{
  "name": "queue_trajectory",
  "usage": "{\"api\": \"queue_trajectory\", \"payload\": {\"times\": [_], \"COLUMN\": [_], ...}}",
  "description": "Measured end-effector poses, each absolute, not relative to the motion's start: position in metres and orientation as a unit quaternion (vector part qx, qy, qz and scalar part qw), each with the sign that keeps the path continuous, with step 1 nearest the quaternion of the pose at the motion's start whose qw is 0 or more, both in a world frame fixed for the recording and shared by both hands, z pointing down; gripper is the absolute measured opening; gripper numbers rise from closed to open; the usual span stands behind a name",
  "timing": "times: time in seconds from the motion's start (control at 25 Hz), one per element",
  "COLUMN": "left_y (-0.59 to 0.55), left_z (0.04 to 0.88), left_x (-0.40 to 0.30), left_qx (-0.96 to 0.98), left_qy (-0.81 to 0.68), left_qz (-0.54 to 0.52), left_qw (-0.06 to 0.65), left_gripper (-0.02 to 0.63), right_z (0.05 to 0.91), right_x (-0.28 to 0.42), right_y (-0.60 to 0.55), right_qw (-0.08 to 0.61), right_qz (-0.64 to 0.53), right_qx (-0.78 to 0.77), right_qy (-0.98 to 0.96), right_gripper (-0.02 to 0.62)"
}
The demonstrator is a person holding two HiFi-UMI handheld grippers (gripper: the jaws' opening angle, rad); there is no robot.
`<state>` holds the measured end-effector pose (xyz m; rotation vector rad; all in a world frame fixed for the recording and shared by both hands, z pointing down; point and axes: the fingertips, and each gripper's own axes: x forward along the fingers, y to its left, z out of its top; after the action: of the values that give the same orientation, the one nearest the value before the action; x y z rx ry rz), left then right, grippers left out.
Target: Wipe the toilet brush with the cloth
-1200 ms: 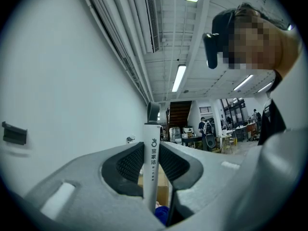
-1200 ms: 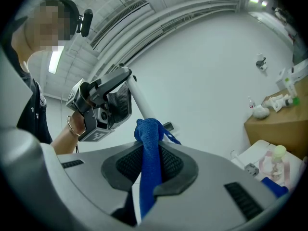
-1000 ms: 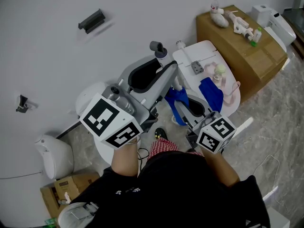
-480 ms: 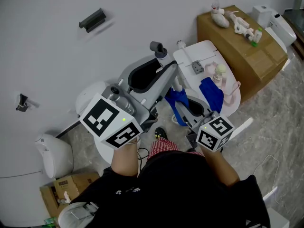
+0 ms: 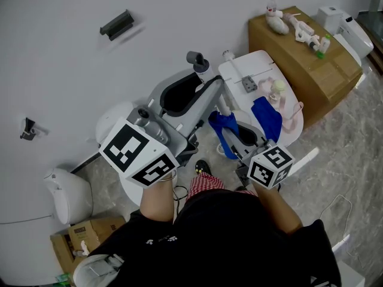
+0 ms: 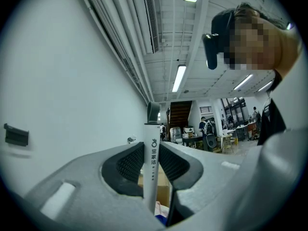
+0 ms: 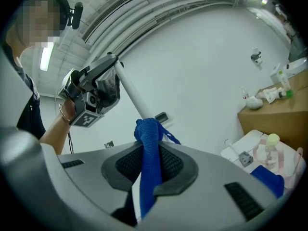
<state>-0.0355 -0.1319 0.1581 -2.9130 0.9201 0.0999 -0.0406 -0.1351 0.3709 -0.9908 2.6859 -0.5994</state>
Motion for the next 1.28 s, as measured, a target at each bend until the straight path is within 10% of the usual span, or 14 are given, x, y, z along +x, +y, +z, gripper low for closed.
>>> {"api": "queue_trajectory", "payload": {"times": [1.28], "left_y": [-0.128], "left_z": [0.156], "left_x": [-0.035], "left_qx": [-0.953], "left_qy": [0.299], "left_qz": [0.035], "left_qw": [0.044], "left_gripper": [0.100], "right_z": [0.411], "right_x": [-0.029], "right_y": [-0.144], "right_qw": [0.088], "right_qz": [-0.247], "right_qx": [-0.364], "right_qy": [0.894], "right_gripper": [0.064]}}
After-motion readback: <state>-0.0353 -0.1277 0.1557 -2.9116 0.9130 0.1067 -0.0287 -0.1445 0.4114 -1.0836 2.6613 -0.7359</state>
